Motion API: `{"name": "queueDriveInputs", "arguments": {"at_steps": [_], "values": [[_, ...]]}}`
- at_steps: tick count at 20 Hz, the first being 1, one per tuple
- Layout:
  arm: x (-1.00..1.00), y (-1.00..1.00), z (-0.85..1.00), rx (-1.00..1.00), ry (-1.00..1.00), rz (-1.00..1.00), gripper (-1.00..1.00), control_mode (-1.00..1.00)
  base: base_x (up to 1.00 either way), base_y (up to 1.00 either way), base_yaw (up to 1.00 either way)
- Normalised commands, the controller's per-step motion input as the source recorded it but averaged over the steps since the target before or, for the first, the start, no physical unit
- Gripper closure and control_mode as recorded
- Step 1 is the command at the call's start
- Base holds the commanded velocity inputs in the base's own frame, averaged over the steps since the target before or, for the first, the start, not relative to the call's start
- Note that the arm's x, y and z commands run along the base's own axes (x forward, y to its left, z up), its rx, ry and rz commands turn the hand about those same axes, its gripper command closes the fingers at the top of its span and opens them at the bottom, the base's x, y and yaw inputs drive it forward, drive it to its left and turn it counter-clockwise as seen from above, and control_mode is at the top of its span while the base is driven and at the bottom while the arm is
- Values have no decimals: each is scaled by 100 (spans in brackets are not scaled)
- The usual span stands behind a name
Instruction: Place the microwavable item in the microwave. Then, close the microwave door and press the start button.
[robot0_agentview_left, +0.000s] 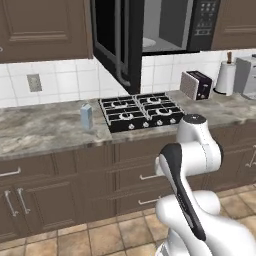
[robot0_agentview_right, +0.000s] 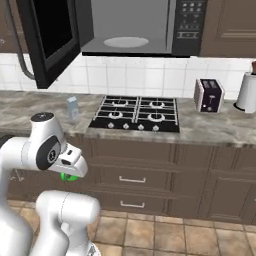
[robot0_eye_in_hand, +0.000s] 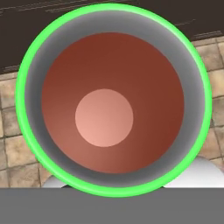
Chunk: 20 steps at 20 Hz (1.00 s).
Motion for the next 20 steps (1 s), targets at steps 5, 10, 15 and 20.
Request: {"name": "queueDriveInputs", "arguments": {"at_steps": [5,10,15,20], "values": [[0,0,0,0,0,0,100,100,22,-67,1],[0,0,0,0,0,0,100,100,61,-25,3],[0,0,0,0,0,0,100,100,66,0,3],[0,0,0,0,0,0,100,100,75,-1,7]]}}
